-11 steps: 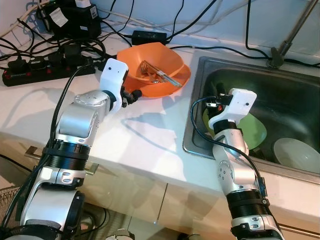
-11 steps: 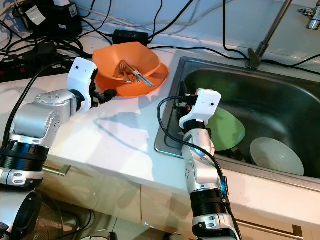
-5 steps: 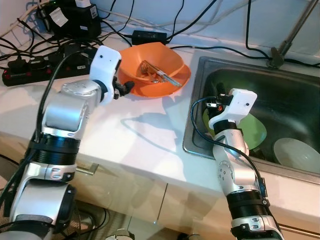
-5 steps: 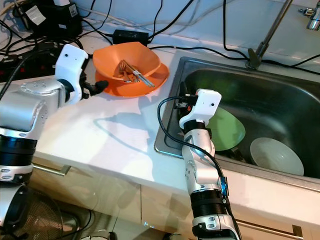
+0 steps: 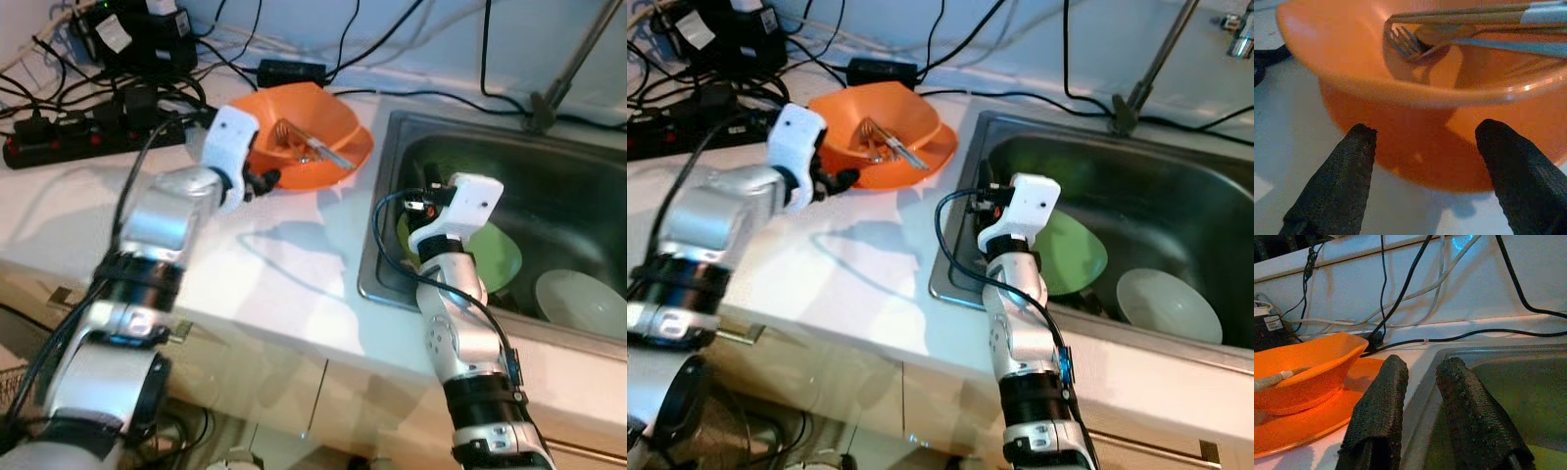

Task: Kitchen organization

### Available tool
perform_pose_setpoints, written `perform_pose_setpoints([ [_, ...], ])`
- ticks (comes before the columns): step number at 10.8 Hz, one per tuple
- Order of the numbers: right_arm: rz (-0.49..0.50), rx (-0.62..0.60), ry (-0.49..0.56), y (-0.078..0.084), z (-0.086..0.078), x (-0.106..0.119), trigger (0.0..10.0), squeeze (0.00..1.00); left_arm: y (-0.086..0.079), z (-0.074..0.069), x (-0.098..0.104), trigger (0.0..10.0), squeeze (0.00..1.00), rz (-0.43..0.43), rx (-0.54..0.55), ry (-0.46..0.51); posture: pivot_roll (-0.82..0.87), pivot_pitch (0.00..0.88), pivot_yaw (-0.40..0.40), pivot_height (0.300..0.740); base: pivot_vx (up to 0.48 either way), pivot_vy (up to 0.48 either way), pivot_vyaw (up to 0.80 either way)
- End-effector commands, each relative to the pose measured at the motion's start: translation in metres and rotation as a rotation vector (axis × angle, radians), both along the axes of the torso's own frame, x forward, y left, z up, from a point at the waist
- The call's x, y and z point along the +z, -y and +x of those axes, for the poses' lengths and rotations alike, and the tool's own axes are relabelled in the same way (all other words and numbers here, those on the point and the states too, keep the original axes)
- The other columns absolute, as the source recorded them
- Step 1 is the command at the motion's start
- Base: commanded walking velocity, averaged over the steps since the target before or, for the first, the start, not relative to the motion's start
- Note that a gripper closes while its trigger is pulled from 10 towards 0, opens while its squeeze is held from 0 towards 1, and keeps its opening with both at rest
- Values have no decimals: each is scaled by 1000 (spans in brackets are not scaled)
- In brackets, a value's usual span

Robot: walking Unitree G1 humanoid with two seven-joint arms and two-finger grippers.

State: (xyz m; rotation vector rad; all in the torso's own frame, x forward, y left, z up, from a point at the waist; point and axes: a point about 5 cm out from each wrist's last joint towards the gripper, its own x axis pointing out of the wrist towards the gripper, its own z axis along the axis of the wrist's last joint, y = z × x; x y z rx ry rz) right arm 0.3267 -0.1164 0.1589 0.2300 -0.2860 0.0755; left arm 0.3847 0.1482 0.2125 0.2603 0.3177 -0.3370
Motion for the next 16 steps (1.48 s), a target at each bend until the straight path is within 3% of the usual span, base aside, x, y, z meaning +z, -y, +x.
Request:
perform_pose_setpoints([
  [1,0,-15,-39,3,-5,-11,10000,0,4,7,0,10000,0,8,-9,14,83,72,-24,740,0,0,0],
  [6,0,-14,-46,2,-6,-12,10000,0,5,14,-33,10000,0,62,-22,-74,75,78,-19,740,0,0,0],
  [9,1,-18,-49,3,-6,-13,10000,0,13,4,-45,10000,0,75,-154,-147,85,79,-16,740,0,0,0],
  [12,-1,-3,-54,0,-5,-13,10000,0,28,-18,-36,10000,0,47,-300,-173,102,87,-26,740,0,0,0],
  [16,-3,-1,-55,1,-4,-13,10000,0,32,-32,-5,10000,0,20,-324,-129,108,84,-29,740,0,0,0],
])
